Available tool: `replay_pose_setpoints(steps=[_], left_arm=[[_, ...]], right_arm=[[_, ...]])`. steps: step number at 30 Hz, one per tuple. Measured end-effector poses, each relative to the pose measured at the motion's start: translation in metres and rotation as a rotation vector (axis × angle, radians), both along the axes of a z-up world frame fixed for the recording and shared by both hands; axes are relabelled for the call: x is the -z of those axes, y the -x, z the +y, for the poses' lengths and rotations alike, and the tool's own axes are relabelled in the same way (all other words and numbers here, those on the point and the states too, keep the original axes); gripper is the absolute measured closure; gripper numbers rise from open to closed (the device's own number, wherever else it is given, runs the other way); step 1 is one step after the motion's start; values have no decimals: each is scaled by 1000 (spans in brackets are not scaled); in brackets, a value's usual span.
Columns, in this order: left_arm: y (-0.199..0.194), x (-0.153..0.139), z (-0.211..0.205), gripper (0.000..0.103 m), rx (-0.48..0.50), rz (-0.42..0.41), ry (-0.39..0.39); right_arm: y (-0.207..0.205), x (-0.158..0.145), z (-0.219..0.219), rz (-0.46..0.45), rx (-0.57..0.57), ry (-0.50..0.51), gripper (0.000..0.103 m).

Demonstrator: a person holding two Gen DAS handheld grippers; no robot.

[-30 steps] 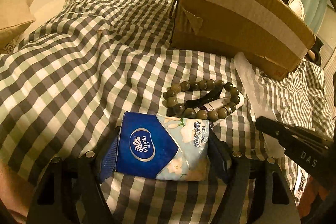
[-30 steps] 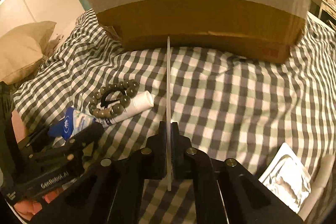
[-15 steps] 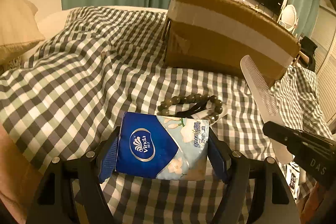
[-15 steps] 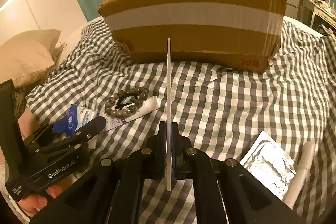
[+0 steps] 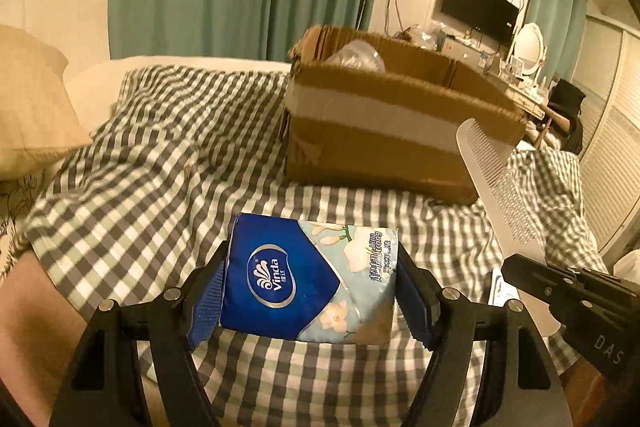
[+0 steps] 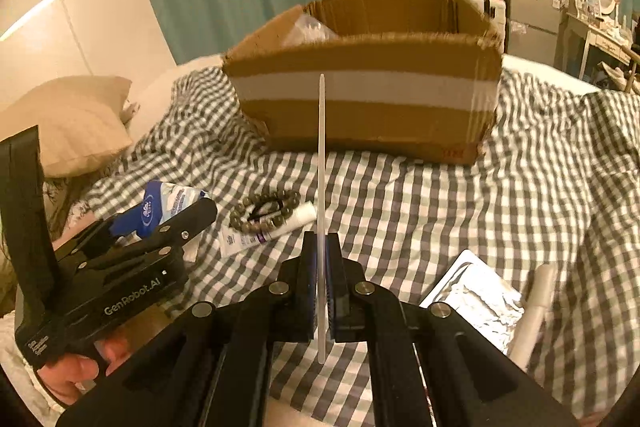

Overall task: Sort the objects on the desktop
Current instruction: 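Carry the tissue pack and comb over the cardboard box, then open both grippers to drop the tissue pack and comb into the box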

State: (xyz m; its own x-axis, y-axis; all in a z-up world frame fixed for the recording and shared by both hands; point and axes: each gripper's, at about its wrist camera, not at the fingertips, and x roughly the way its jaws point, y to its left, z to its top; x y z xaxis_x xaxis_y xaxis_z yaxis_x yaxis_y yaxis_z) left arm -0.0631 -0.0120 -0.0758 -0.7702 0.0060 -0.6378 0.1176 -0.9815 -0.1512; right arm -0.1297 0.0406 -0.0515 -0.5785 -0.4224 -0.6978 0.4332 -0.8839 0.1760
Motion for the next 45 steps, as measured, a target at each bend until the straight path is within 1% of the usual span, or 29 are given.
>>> replay_pose_setpoints(steps=[3, 5, 9, 14, 16, 20, 27, 29, 32, 37, 41, 43, 44, 45], left_arm=[[2, -14, 3, 26, 12, 21, 8], [5, -26, 4, 26, 22, 39, 12], [21, -54, 8, 26, 37, 84, 21], [54, -89, 15, 26, 55, 143, 28], [70, -99, 18, 26, 62, 160, 36], [101, -109, 22, 26, 68, 172, 40], [165, -109, 30, 26, 82, 184, 38], [181, -107, 31, 26, 86, 185, 33], [206, -101, 36, 26, 90, 185, 47], [237, -83, 35, 26, 87, 170, 37], [248, -69, 32, 26, 75, 139, 29], [248, -69, 32, 25, 73, 144, 30], [248, -71, 34, 20, 71, 146, 33], [246, -71, 34, 15, 69, 141, 39]], right_arm=[[1, -15, -1, 26, 4, 6, 100], [3, -28, 2, 47, 12, 30, 100], [11, -50, 4, 84, 10, 52, 100], [31, -74, 8, 127, 11, 66, 100], [43, -80, 11, 135, 13, 75, 100], [76, -91, 17, 152, 25, 101, 100], [140, -95, 20, 157, 38, 144, 100], [163, -89, 21, 152, 45, 144, 100], [188, -79, 21, 138, 58, 141, 100], [217, -57, 26, 99, 73, 132, 100], [226, -52, 28, 98, 74, 149, 99], [226, -52, 28, 110, 86, 144, 99], [224, -51, 29, 116, 85, 151, 93], [222, -52, 31, 120, 87, 156, 85]])
